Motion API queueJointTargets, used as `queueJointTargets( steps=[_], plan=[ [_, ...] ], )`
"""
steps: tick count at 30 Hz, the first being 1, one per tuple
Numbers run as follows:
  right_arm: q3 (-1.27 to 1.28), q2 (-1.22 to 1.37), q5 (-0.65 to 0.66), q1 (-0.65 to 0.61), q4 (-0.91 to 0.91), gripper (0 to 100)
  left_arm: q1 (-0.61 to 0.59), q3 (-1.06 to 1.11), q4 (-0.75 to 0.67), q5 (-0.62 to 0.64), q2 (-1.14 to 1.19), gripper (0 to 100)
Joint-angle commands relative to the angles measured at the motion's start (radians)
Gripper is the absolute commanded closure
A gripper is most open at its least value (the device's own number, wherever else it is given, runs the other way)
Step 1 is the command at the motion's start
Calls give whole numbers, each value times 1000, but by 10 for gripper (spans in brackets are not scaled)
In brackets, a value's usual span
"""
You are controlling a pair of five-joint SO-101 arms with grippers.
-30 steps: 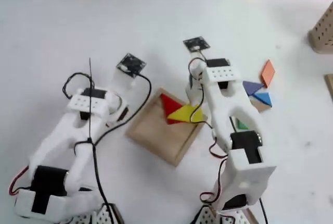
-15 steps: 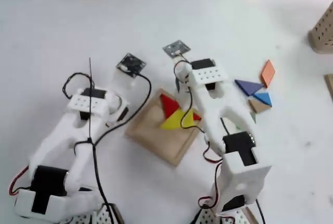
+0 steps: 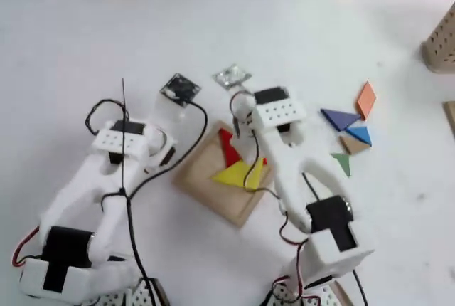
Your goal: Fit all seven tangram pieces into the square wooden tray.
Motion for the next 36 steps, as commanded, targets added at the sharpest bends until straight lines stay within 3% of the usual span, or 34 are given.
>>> queueJointTargets(
  steps=[1,8,21,25,30,36],
  plan=[
    [78,-73,2,-16,-41,722,1,-44,-14,-9,2,913],
    [178,-73,2,-25,-104,722,1,-43,-14,-9,2,913],
    [199,-70,15,-191,-117,722,1,-43,-14,-12,2,914],
    [227,-76,112,-262,-99,722,4,-43,-14,-12,2,915],
    [242,-81,127,-308,-94,724,10,-41,-15,-14,4,916],
    [256,-73,201,-360,-64,827,10,-41,-15,-14,4,916]
  ],
)
